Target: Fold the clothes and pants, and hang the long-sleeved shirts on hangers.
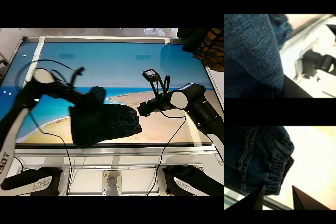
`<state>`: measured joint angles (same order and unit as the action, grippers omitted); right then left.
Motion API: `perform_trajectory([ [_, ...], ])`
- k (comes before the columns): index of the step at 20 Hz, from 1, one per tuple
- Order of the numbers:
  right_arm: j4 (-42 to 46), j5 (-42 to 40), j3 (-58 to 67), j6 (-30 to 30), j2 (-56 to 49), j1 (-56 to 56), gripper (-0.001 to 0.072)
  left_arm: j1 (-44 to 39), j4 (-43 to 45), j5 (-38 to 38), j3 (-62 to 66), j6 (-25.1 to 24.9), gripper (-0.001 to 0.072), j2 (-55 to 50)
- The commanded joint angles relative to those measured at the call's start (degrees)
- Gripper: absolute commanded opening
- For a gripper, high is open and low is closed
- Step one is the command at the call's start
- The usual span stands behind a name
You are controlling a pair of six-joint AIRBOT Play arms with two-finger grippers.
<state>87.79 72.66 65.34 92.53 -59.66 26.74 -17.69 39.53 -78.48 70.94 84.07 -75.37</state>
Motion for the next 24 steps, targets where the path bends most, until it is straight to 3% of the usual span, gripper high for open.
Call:
perform_trajectory([
  [1, 0.4, -0.2, 0.0, 0.0, 0.0, 0.0, 0.0388, -10.7, -4.1, 11.3, 0.0, 0.4, 0.0042, -6.0],
  [5, 1.0, -0.2, 0.0, 0.0, 0.0, 0.0, 0.0388, -18.7, -5.2, 14.7, 0.0, -0.3, 0.0045, -12.1],
  [6, 1.0, -0.2, 0.0, 0.0, 0.0, 0.0, 0.0388, -19.9, -6.4, 15.6, 0.0, -2.3, 0.0076, -12.8],
  [8, 1.0, -0.2, 0.0, 0.0, 0.0, 0.0, 0.0388, -21.4, -10.3, 18.3, 0.0, -5.5, 0.0506, -13.2],
  [9, 1.0, -0.2, 0.0, 0.0, 0.0, 0.0, 0.0388, -21.6, -13.4, 19.4, 0.0, -7.6, 0.0569, -13.2],
  [11, 1.0, -0.2, 0.0, 0.0, 0.0, 0.0, 0.0389, -21.6, -22.2, 19.6, 0.0, -13.4, 0.0569, -13.2],
  [14, 1.2, 0.1, 0.0, 0.0, 0.0, 0.0, 0.0388, -21.6, -28.7, 19.5, 0.0, -16.2, 0.0568, -13.1],
  [17, 1.1, 1.7, -0.1, 0.0, 0.0, 0.0, 0.0388, -19.8, -26.6, 19.3, 0.0, -16.2, 0.0453, -12.4],
  [18, 0.9, 1.7, -0.5, 0.0, 0.0, 0.0, 0.0388, -18.5, -24.9, 19.4, 0.0, -16.1, 0.0427, -11.7],
  [19, 1.0, 1.6, -1.2, 0.0, 0.0, 0.0, 0.0388, -17.0, -22.4, 19.3, 0.0, -15.9, 0.0357, -10.9],
  [23, 2.8, -5.8, -7.2, 0.0, -0.3, -1.4, 0.0395, -12.2, -2.7, 18.4, 0.0, -7.6, 0.0351, -4.6],
  [24, 2.7, -7.1, -8.7, 0.0, -0.9, -3.1, 0.0484, -11.6, 3.4, 17.7, 0.0, -5.2, 0.0351, -2.8],
])
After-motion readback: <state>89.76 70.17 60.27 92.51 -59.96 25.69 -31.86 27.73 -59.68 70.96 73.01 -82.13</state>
